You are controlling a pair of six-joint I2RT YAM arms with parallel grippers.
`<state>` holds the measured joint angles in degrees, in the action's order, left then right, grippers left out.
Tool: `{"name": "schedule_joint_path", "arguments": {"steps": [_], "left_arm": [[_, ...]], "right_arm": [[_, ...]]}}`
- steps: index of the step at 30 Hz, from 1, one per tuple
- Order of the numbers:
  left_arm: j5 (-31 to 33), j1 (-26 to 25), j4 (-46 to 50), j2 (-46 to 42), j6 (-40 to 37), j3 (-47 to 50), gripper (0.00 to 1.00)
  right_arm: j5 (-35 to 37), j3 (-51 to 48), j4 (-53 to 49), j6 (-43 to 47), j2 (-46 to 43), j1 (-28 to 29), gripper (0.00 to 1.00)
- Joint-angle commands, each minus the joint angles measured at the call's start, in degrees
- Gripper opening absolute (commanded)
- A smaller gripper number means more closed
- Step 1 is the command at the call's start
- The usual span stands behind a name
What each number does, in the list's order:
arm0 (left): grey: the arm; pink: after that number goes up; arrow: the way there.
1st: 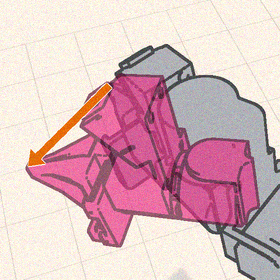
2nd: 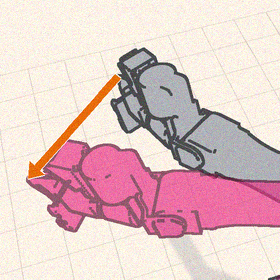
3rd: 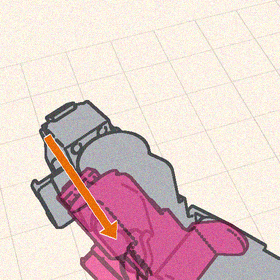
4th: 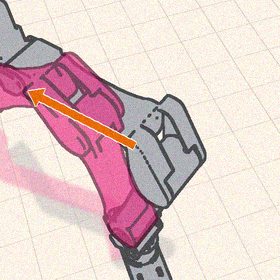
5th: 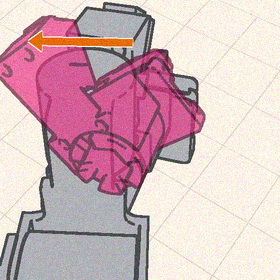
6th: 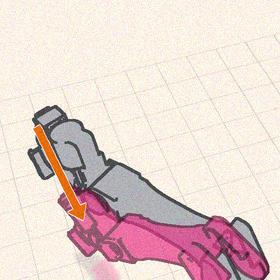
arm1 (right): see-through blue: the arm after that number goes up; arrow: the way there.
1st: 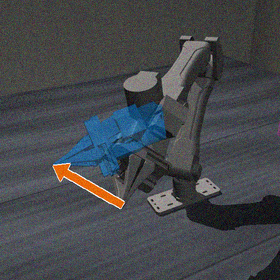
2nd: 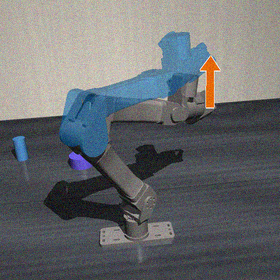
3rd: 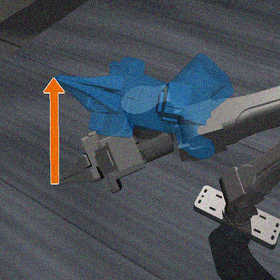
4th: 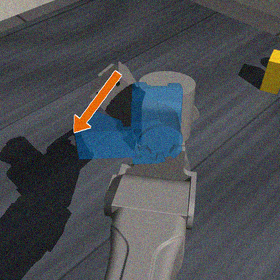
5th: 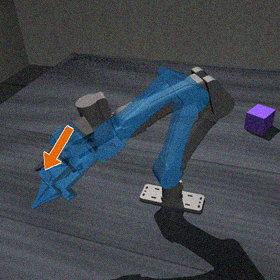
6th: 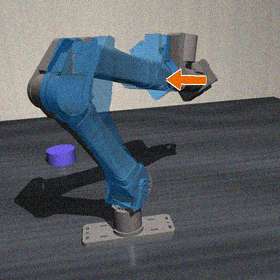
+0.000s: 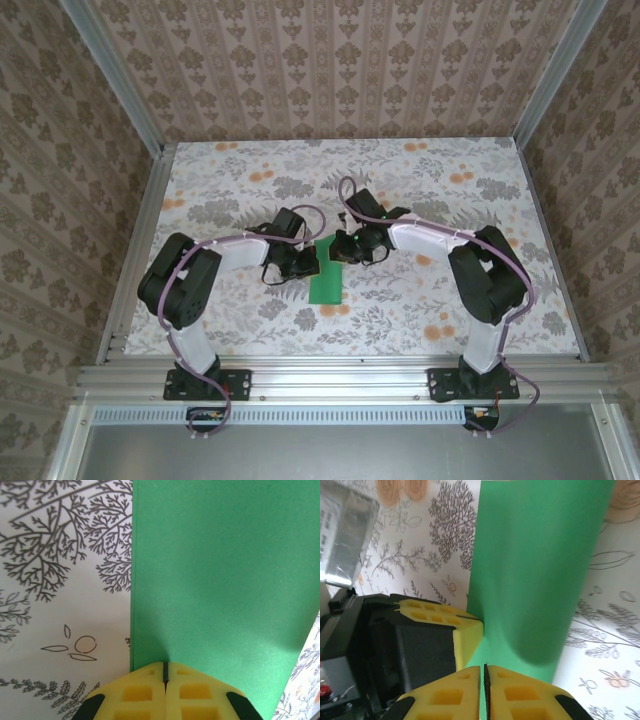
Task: Fold a paper plane with a square sheet of paper (pick it up from the middle)
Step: Fold the square sheet of paper in half at the center of the table.
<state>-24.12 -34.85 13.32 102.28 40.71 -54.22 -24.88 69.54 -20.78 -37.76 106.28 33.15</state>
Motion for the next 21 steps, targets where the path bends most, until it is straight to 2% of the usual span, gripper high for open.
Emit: {"name": "schedule_joint_path", "arguments": {"steps": [1, 9, 14, 19, 21], "left_arm": [[4.23, -0.66, 4.11, 2.84, -1.12, 0.39, 0.03], [5.20, -0.66, 5.20, 3.09, -0.90, 0.13, 0.02], [5.92, -0.66, 5.93, 3.36, -1.11, 0.14, 0.02], [6.19, -0.62, 6.27, 3.74, -1.24, 0.11, 0.02], [6.17, -0.65, 6.25, 3.72, -1.37, 0.13, 0.02]], "right_arm": [[-2.83, 0.16, 0.65, -1.13, 3.23, 0.52, 0.13], [-1.96, -1.88, 1.13, -0.67, 6.63, -0.05, 0.13], [1.39, -5.77, 3.49, -0.27, 7.51, -1.60, 0.12], [2.36, -7.48, 4.63, -0.30, 6.57, -2.64, 0.12], [0.55, -7.43, 5.40, -0.55, 4.64, -2.57, 0.12]]}}
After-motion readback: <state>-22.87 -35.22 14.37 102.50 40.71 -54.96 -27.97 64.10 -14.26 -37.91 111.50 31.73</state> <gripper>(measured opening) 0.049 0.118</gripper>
